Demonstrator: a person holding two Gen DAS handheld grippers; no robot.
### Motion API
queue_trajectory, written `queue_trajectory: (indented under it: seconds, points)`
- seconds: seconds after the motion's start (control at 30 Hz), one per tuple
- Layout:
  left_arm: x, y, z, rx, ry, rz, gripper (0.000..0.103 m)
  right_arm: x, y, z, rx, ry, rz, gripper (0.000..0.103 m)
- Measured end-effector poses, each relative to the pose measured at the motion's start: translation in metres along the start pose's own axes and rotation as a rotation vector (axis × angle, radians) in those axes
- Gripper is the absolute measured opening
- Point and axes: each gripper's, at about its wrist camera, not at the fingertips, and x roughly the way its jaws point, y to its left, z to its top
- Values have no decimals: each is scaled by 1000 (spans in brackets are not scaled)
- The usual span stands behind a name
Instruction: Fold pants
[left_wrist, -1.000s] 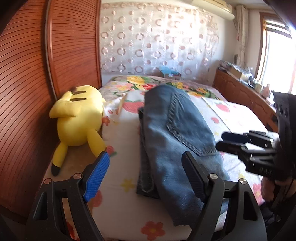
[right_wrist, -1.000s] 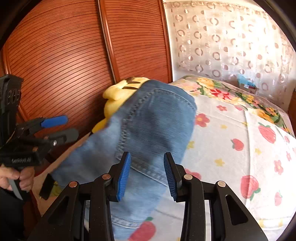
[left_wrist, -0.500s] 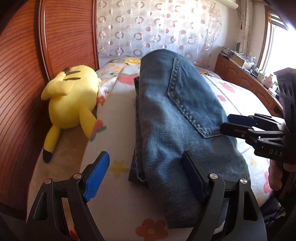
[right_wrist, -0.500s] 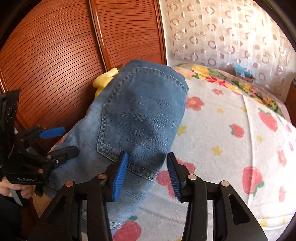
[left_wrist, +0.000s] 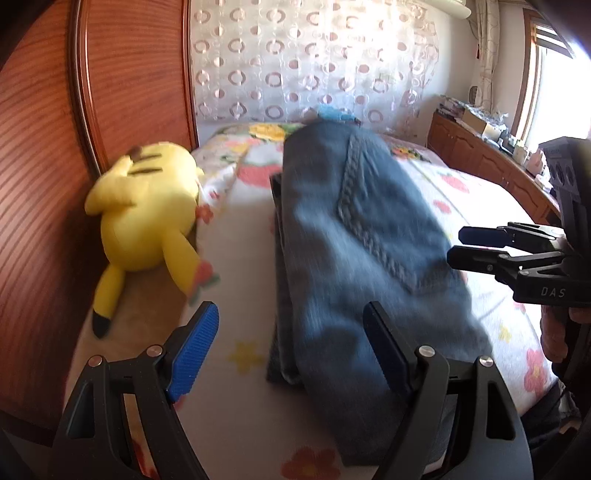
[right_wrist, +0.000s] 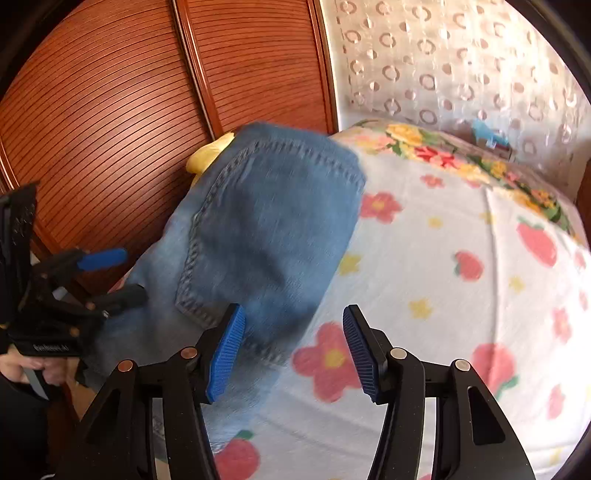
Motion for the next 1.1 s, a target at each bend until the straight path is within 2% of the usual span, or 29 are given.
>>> queue_trajectory:
  seconds: [0.2,0.47,0.67,0.8,0.9,0.93,1.1]
  points:
    - [3,1,39,36,-40,4,81,-4,-21,32,-3,-38,-2,57]
    - [50,-3,88,85,-16,5,81,36,-38,69,-21,-21,15,57]
    - [88,6,92,56,32,9,81,80,-53,75,-40,41,34,58]
    - [105,13,85,41,71,-11,82,93,-67,72,-14,38,81,66]
    - [104,15,86,29,76,-43,82,100,-82,72,47,52,149,67]
    - [105,15,88,31,80,-48,81,101,-86,73,61,55,167,67]
    - [103,11,93,45,82,-113,62,117,-99,75,78,81,258,66]
